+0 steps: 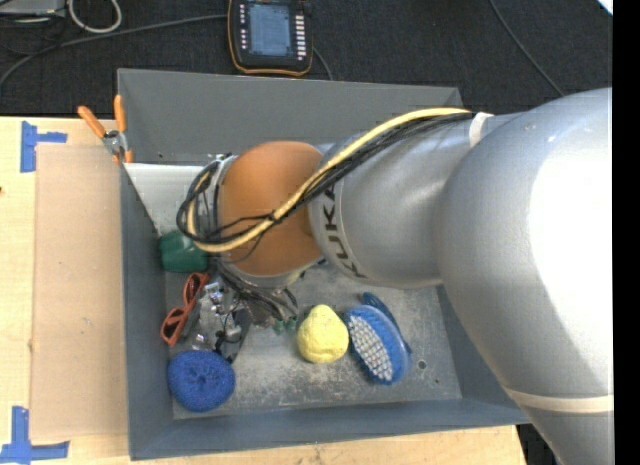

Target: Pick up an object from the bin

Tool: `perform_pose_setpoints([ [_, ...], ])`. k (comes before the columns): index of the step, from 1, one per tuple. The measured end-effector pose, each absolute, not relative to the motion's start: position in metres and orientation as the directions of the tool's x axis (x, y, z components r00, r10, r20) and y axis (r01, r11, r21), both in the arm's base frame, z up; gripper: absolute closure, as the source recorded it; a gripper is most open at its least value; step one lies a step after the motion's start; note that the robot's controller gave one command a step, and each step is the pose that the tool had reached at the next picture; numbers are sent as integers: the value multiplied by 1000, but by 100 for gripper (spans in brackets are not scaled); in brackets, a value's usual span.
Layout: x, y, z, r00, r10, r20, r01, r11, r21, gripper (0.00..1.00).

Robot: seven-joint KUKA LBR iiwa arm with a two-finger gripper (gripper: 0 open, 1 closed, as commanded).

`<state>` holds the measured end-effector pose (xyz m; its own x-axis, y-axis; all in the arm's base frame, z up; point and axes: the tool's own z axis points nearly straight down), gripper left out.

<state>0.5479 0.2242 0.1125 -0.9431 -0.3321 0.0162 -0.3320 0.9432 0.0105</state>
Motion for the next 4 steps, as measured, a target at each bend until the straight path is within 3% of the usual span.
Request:
perform_pose_setpoints([
  [1,540,238,78,-941,-336,50,-335,942,17,100],
  [2,561,240,78,-936,-347,64,-346,938,19,100],
  [3,548,155,74,-912,-407,54,-405,913,42,100],
  [4,576,238,134,-922,-384,48,-383,923,37,100],
])
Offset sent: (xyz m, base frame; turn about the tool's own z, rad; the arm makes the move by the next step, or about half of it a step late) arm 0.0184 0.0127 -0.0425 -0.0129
